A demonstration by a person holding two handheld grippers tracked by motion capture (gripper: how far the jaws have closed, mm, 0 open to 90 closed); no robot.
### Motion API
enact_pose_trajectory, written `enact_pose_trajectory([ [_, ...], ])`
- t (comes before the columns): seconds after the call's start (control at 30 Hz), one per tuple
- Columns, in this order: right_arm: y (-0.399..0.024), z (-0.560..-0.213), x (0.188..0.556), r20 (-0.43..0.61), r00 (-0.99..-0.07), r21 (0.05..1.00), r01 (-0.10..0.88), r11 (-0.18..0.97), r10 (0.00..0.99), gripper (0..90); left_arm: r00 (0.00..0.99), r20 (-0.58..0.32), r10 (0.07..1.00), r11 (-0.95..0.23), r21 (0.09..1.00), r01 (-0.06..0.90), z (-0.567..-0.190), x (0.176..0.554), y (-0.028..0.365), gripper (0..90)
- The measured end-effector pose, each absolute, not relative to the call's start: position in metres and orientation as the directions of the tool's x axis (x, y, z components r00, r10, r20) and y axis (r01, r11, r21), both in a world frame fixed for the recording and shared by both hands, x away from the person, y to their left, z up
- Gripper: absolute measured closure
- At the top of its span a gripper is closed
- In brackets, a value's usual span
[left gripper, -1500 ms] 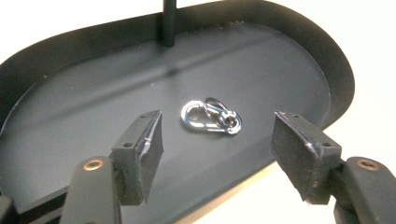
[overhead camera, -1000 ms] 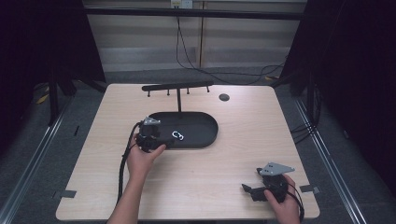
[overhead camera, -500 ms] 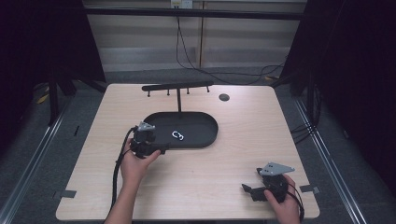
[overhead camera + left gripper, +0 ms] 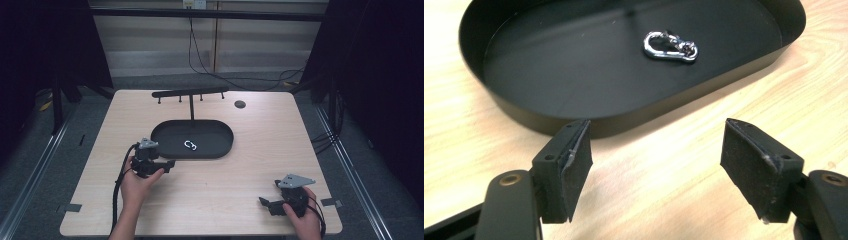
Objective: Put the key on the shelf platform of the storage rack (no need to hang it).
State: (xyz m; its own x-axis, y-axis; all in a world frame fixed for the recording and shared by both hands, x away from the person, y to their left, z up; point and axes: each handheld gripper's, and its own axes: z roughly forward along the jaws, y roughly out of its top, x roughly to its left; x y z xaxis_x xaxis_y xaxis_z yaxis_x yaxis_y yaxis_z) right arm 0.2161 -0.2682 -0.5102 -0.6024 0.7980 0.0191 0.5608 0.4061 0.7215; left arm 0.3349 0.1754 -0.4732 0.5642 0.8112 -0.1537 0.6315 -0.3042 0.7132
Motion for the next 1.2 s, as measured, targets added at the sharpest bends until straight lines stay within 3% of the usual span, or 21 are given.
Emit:
enact_pose_trajectory([
  [1.2, -0.268, -0.51, 0.216, 0.018, -0.603, 0.722, 0.56, 0.407, 0.798, 12.9, 0.526, -0.116, 0.843, -0.314, 0.688, 0.655, -0.499, 0.3, 0.22, 28.4],
])
